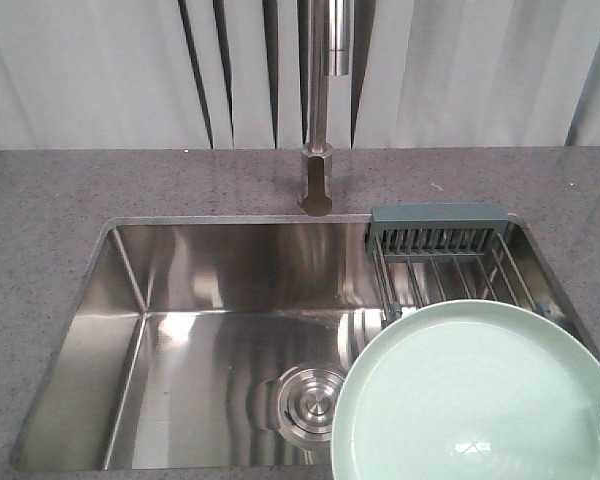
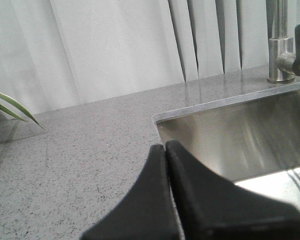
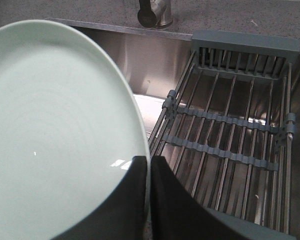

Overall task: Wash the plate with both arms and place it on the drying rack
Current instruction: 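Position the base in front of the sink and drying rack, then raise the left gripper over the sink toward the faucet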

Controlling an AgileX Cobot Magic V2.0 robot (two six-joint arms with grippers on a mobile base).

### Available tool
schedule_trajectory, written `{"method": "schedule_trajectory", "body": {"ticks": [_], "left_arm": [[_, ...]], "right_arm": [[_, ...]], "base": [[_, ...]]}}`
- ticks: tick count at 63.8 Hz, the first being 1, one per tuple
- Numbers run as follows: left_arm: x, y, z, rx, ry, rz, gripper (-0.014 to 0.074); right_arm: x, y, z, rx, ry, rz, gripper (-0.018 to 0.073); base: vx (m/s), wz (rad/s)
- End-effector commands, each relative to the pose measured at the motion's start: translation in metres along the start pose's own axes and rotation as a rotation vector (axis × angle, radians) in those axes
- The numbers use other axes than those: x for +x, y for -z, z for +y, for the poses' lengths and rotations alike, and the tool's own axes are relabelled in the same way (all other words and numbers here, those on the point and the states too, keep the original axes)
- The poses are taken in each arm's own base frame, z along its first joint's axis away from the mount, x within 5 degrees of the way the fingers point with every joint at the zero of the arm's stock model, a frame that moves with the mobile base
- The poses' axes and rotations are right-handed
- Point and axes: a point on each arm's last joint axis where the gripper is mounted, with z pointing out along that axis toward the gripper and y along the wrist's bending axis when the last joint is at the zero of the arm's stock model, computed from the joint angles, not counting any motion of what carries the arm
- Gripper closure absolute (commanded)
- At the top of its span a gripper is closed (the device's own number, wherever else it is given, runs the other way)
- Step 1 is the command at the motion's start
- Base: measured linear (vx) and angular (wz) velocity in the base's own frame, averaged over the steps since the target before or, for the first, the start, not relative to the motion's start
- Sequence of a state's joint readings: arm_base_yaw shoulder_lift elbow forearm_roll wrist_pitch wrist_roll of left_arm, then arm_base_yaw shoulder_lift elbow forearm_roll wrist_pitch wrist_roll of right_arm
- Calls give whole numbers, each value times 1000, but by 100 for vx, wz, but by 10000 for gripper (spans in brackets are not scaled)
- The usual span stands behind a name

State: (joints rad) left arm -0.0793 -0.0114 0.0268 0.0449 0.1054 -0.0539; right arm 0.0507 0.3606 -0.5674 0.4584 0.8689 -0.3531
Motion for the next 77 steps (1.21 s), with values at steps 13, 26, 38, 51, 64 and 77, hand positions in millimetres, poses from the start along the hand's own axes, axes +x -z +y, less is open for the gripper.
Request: {"method": "schedule_trajectory", "body": {"ticks": [13, 26, 38, 51, 64, 77], "left_arm": [[-16, 3, -1, 11, 10, -116, 603], [-16, 3, -1, 11, 10, -116, 603], [-16, 3, -1, 11, 10, -116, 603], [-16, 3, -1, 11, 10, -116, 603], [-16, 3, -1, 11, 10, -116, 603], [-16, 3, -1, 11, 10, -116, 603]], "right_arm": [[-12, 3, 0, 10, -8, -79, 564], [-12, 3, 0, 10, -8, -79, 564], [-12, 3, 0, 10, -8, -79, 564], [-12, 3, 0, 10, -8, -79, 564], [-12, 3, 0, 10, -8, -79, 564], [-12, 3, 0, 10, -8, -79, 564]], "base": [[2, 0], [2, 0], [1, 0], [1, 0], [0, 0], [0, 0]]}}
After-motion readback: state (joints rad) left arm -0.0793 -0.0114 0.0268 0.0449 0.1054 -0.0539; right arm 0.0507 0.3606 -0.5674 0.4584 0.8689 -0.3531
